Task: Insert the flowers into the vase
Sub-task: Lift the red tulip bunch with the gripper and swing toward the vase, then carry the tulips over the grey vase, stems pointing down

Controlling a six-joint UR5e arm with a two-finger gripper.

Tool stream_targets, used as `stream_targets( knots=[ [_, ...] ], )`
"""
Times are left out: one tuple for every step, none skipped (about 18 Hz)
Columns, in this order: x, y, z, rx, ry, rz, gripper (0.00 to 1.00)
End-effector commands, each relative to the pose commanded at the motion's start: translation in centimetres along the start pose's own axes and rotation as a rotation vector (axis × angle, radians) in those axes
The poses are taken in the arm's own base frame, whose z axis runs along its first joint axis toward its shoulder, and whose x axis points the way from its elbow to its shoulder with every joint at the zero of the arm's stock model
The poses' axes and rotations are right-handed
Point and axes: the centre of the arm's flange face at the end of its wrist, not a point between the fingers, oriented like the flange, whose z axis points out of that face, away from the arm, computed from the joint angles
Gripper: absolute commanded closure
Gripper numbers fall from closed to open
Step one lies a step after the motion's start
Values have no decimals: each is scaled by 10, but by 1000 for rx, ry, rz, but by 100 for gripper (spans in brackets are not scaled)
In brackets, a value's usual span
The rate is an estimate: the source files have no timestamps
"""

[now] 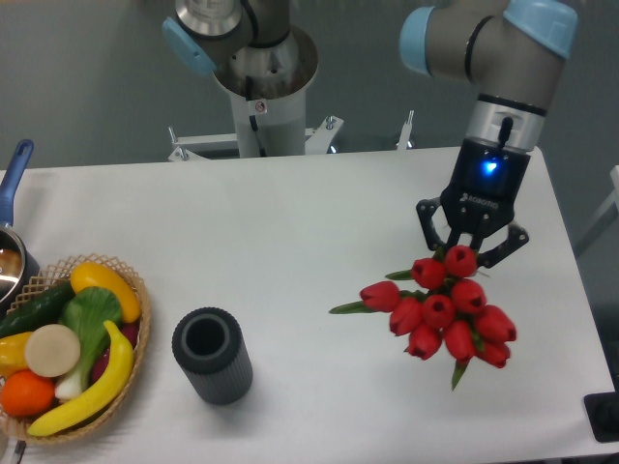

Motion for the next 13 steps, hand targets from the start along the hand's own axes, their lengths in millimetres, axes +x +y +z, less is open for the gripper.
stream_targets(
  knots=[
    [3, -3, 5, 29, 22, 7, 100],
    [8, -9, 7, 62, 40, 17, 100],
    [14, -17, 10, 96, 68, 27, 100],
    [19, -22, 11, 134, 95, 33, 100],
    [23, -25, 11, 170, 120, 31, 100],
    [28, -25, 14, 206, 151, 30, 100],
    [34, -23, 16, 239, 178, 37, 100],
    [42, -19, 19, 266, 200, 57, 100],
    [48, -16, 22, 298, 224, 83, 100],
    [55, -15, 23, 334, 246, 99, 100],
    [63, -19, 21, 375, 268, 112, 100],
    [70, -23, 21, 406, 289, 116, 100],
    [72, -27, 18, 432, 301, 118, 100]
  ],
)
